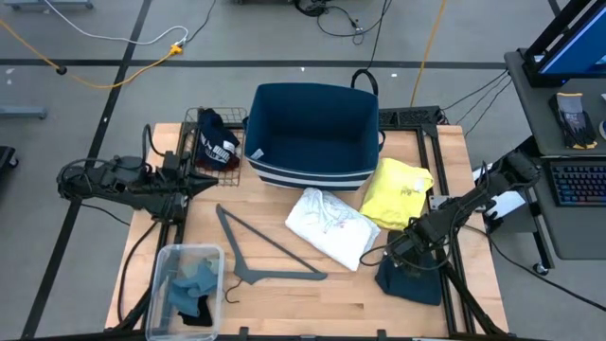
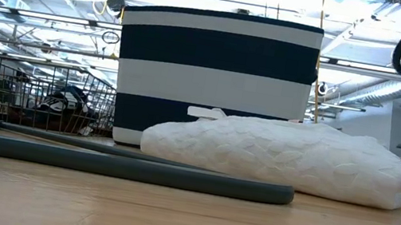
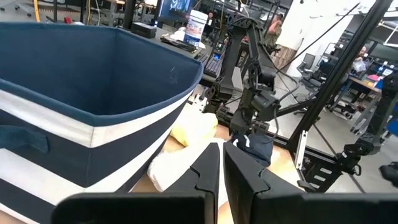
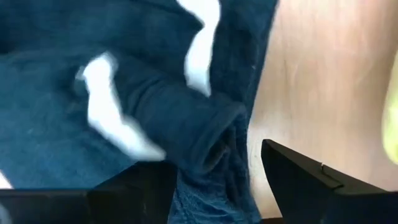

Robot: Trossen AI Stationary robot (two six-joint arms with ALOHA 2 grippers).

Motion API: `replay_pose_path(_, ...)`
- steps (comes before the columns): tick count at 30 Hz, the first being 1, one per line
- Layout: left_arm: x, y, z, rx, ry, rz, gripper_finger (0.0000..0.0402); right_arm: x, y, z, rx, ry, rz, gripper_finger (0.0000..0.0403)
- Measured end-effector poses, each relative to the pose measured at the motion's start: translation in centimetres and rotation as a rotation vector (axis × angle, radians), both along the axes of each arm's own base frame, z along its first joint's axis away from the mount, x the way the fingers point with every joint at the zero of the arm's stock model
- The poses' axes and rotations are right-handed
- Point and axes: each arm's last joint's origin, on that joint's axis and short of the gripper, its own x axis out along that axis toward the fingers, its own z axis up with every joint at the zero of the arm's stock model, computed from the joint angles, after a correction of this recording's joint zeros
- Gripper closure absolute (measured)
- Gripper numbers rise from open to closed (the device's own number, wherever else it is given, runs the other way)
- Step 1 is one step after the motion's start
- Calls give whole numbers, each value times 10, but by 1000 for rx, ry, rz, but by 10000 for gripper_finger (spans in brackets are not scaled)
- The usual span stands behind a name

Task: Pick & Place Cloths
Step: Put the dark blue shorts into the brown wire basket

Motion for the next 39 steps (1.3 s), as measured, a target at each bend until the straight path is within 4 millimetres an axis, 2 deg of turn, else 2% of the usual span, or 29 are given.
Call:
replay_pose_path(6,0,0,0,-11,-1,2,380,-4,-2,-6,7,35,-74,235)
replay_pose_path(14,0,1,0,-9,-1,26,380,-2,0,-6,39,27,-106,376)
replay_pose_path(21,0,1,0,-9,-1,26,380,-1,2,5,110,-1,-105,382)
replay_pose_path(28,1,1,0,-42,1,30,380,12,11,50,215,-146,-63,382)
replay_pose_path(39,19,-2,-4,-83,52,37,380,34,23,149,319,-442,70,382)
